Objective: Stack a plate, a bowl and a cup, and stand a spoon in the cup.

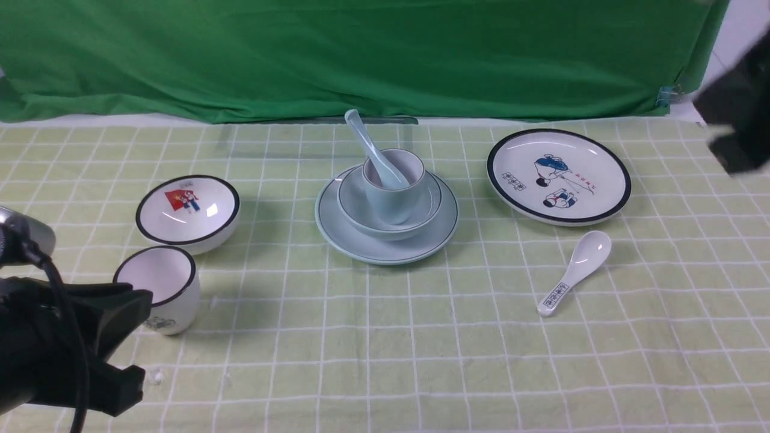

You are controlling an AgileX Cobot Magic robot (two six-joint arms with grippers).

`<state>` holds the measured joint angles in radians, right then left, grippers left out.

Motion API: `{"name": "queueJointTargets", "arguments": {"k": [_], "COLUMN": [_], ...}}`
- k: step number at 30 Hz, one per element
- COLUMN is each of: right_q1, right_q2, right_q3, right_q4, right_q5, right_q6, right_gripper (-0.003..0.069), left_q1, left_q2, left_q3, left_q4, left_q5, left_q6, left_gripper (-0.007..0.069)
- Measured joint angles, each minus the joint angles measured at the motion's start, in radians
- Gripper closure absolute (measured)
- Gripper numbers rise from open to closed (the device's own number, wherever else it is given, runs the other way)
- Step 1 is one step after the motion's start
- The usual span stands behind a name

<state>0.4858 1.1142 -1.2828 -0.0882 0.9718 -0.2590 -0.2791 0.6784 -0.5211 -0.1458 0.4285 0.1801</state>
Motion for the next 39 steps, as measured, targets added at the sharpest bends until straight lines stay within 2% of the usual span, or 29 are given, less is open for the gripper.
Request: {"name": "queueJointTargets", "arguments": {"k": [1,3,4,5,9,10,13,15,19,26,29,31,33,34,36,39], "right_q1": [0.0,0.0,0.0,0.0,0.0,0.0,0.0,0.0,0.0,-0.022,-0.096,-0.238,-0.32,-0.328,-0.412,-0.457], "right_q2": [-0.039,-0.196,-0.21,-0.326,-0.589,-0.601,-0.782,-0.857,-0.934,-1.018,-1.085,-1.111,-1.113,-1.113,-1.114,-1.114], "right_q3": [0.052,0.258,0.277,0.433,0.782,0.798,1.024,1.144,1.259,1.293,1.293,1.292,1.292,1.292,1.292,1.292], "right_q4": [0.006,0.053,0.053,0.11,0.237,0.242,0.259,0.263,0.265,0.232,0.218,0.204,0.189,0.189,0.175,0.17], "right_q5": [-0.026,-0.18,-0.198,-0.35,-0.704,-0.734,-0.903,-0.951,-0.966,-0.792,-0.766,-0.777,-0.774,-0.771,-0.757,-0.752], "right_q6": [0.008,0.033,0.033,0.041,0.052,0.052,0.052,0.052,0.052,0.052,0.052,0.061,0.082,0.084,0.123,0.144], "right_gripper": [0.0647,0.0647,0.0647,0.0647,0.0647,0.0647,0.0642,0.0638,0.0629,0.0624,0.0636,0.0646,0.0646,0.0646,0.0646,0.0646], "left_q1": [0.0,0.0,0.0,0.0,0.0,0.0,0.0,0.0,0.0,0.0,0.0,0.0,0.0,0.0,0.0,0.0], "left_q2": [0.0,0.0,0.0,0.0,0.0,0.0,0.0,0.0,0.0,0.0,0.0,0.0,0.0,0.0,0.001,0.002], "left_q3": [0.0,0.0,0.0,0.0,0.0,0.0,0.0,0.0,0.0,0.0,0.0,0.0,0.0,0.0,0.0,0.0], "left_q4": [0.0,0.0,0.0,0.0,0.0,0.0,0.0,0.0,0.0,0.0,0.007,0.015,0.016,0.016,0.026,0.03], "left_q5": [0.0,0.0,0.0,0.0,0.0,0.0,0.0,0.0,0.0,0.0,0.0,-0.008,-0.017,-0.019,-0.03,-0.041], "left_q6": [0.0,0.0,0.0,0.0,0.0,0.0,0.0,0.0,0.0,0.0,0.0,0.0,0.0,0.0,0.0,0.0], "left_gripper": [0.0552,0.055,0.0549,0.0548,0.0546,0.0545,0.0542,0.054,0.0538,0.0529,0.0527,0.0527,0.0526,0.0526,0.0524,0.0522]}}
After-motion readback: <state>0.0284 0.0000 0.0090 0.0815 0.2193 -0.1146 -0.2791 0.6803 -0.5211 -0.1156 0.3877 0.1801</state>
